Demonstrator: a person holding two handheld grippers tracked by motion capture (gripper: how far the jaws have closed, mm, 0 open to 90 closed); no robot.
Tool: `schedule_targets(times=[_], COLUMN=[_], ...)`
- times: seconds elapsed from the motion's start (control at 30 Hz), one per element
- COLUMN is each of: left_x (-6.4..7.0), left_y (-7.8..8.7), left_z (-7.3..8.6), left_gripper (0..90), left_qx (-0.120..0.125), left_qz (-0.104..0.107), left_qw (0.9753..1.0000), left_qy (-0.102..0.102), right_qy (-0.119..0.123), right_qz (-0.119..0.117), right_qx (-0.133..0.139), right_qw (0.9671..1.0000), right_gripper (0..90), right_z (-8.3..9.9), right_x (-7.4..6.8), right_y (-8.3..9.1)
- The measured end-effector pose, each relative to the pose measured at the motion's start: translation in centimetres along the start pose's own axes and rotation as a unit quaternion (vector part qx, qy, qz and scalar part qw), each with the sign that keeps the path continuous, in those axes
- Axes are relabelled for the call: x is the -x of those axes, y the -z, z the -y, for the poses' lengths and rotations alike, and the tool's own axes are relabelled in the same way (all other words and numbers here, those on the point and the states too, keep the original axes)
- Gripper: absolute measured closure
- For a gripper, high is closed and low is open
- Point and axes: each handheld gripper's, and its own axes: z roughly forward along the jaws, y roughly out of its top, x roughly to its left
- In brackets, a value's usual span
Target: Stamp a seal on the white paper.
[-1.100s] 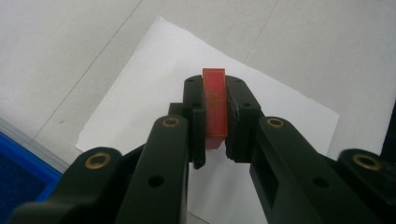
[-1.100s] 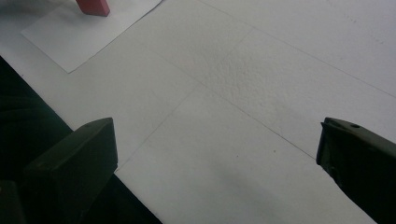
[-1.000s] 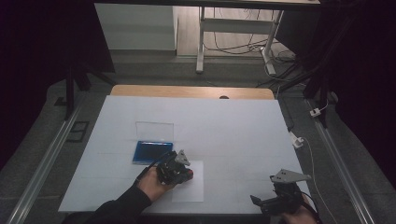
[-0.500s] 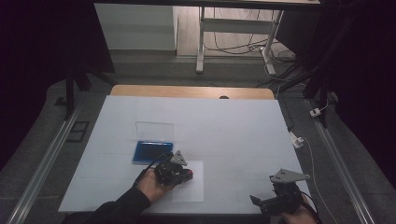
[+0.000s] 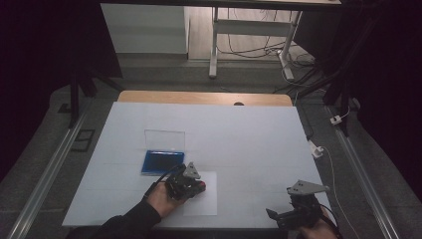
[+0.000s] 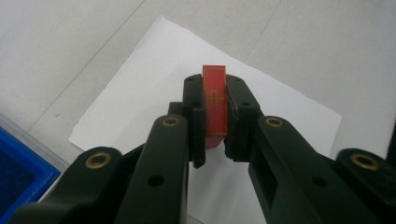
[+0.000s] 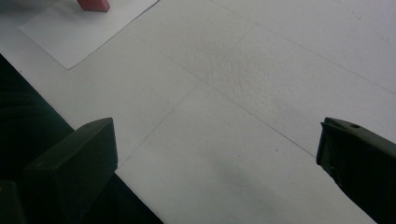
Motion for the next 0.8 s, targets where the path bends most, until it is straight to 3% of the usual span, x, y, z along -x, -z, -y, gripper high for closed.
schedule_targets(times=[0.17, 0.33, 0.47, 0.67, 0.8], left_x=[0.8, -0.4, -0.9, -2.1, -2.4], left_y=[0.0, 0.0, 0.0, -0.1, -0.2], left_z=[0.0, 0.3, 0.4, 0.8, 0.9], left_gripper=[80.5, 80.5, 80.5, 80.5, 80.5], left_qx=[0.001, 0.010, 0.014, 0.023, 0.026], left_qz=[-0.024, 0.012, 0.028, 0.061, 0.069], left_qw=[0.9996, 0.9997, 0.9992, 0.9965, 0.9955], left_qy=[-0.014, 0.017, 0.025, 0.051, 0.058], right_qy=[0.003, 0.003, 0.003, 0.004, 0.004], right_qz=[0.001, 0.000, 0.000, -0.001, -0.001], right_qx=[-0.003, -0.003, -0.003, -0.003, -0.004], right_qw=[1.0000, 1.0000, 1.0000, 1.0000, 1.0000], right_gripper=[0.0, 0.0, 0.0, 0.0, 0.0], right_z=[0.0, 0.0, 0.0, 0.0, 0.0], right_x=[0.0, 0.0, 0.0, 0.0, 0.0], right_y=[0.0, 0.0, -0.1, -0.1, -0.1])
